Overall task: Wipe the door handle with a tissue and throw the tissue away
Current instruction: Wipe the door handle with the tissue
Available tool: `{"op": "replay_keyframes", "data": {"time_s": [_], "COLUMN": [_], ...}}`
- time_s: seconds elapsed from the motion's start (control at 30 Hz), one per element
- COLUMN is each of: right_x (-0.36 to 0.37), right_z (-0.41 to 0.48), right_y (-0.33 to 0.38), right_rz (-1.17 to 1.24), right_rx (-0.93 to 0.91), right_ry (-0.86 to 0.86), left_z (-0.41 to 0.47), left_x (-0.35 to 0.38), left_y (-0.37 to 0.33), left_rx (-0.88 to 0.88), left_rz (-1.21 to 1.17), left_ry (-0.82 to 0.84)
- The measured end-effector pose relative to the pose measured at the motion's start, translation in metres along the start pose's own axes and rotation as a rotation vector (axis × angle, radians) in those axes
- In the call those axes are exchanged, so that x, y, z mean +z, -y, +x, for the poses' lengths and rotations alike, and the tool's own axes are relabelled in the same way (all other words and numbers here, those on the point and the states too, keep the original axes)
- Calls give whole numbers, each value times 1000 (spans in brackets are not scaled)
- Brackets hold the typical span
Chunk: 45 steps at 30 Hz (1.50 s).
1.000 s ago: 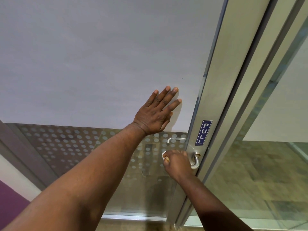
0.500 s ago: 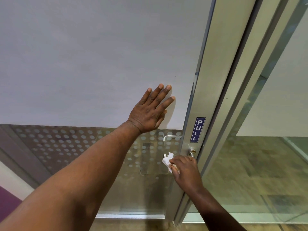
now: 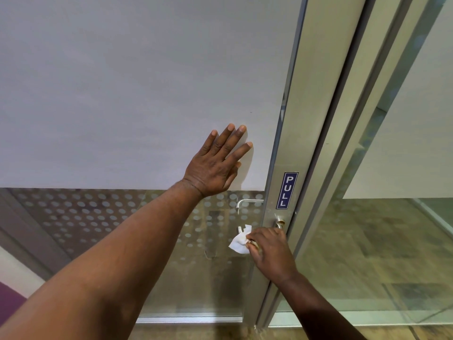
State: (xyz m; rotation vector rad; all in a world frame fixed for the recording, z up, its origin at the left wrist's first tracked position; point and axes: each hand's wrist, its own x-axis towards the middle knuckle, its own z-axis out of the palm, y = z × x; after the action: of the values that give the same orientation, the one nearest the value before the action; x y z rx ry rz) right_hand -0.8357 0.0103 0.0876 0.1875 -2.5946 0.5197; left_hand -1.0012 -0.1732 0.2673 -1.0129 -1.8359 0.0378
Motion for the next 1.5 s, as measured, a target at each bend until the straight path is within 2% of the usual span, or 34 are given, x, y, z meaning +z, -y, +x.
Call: {"op": "replay_keyframes", "data": {"time_s": [0.2,0.57,0.8,0.97,1.13,1.23,1.37,1.5], "right_x": [0,-15,-18,-20,-22,-22,-22,-21], "right_z": [-5,-23,-21,-13,-25,-33,-29,-12], "right_y": [-7,-51,-64,-64,-68,-69,-61,-45], "right_rz": [-4,-55,-103,-70,76,208,466,579], "right_rx": [-26,89,233,408,756,917,897,813], "right_ry": [3,-84,-144,-175,-173,-243,-400,-427], "left_z": [0,0,0,1,1,1,0,1], "left_x": [0,1,2,1,1,1,1,1], "left_y": [1,1,1,0,0,0,0,0], "left_rx": [6,5,4,8,8,7,9,9], "left_rz": [-6,0,2,10,20,18,15,15], "left_ry": [0,-1,9,10,1,-5,0,14]}}
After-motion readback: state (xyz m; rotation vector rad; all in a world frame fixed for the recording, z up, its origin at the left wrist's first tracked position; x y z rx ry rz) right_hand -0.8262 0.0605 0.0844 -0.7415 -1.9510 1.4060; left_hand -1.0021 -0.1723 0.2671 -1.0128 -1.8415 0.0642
